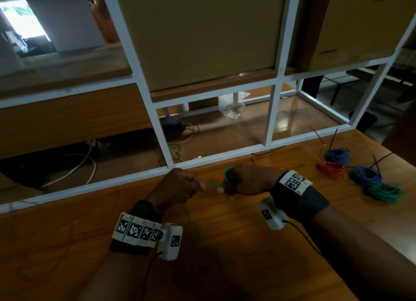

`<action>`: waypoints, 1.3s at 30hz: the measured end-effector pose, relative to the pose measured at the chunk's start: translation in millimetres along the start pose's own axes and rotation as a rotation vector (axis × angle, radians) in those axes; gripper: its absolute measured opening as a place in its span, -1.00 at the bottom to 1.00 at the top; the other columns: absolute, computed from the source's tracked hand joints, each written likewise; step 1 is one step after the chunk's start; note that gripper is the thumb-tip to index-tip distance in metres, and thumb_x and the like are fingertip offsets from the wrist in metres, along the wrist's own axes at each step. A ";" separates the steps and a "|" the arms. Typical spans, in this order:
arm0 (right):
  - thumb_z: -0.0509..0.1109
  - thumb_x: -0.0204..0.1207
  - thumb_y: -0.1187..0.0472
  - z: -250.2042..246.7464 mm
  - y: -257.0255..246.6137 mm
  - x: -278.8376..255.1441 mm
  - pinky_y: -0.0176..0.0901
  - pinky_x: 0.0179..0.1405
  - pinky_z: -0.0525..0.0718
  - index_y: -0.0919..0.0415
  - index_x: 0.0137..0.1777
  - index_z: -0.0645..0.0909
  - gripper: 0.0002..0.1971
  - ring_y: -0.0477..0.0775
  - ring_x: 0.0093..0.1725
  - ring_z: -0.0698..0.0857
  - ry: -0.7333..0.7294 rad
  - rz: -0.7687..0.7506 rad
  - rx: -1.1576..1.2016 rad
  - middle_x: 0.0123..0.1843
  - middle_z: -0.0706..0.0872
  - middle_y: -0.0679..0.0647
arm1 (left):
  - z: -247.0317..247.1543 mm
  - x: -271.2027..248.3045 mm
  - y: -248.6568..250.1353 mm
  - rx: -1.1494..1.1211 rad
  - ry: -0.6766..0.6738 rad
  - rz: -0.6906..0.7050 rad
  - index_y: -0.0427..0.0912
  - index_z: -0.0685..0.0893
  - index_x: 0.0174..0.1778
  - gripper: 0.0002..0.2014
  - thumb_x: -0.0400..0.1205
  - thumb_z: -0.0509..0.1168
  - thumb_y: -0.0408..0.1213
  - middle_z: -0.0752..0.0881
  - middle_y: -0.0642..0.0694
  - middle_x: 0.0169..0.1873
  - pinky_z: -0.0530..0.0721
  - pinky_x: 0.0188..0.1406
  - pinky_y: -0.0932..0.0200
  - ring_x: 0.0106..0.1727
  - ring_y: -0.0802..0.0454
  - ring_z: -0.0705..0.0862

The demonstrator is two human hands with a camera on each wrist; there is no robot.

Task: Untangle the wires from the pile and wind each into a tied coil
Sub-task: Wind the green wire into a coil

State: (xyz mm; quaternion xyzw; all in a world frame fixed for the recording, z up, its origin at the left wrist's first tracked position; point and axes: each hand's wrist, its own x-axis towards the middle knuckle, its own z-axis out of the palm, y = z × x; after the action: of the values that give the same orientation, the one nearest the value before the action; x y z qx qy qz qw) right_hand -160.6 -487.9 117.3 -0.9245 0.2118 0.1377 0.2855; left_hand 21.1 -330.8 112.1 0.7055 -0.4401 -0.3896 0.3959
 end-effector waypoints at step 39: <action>0.11 0.78 0.25 -15.7 21.5 -54.4 0.01 0.61 0.48 0.44 0.53 0.40 -0.60 0.23 0.55 0.60 0.298 -0.752 1.878 0.52 0.62 0.33 | 103.7 67.4 61.6 -0.345 -0.127 0.067 -0.24 0.60 -0.22 -0.73 0.75 0.09 -0.46 0.57 -0.06 -0.45 0.33 -0.69 0.32 -0.65 0.16 0.46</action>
State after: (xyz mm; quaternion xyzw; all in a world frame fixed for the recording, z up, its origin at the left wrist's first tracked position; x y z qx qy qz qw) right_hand -216.1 -496.1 140.2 -0.3419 -0.0363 -0.2988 0.8902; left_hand -70.5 -434.2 114.4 0.5863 -0.4141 -0.4896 0.4950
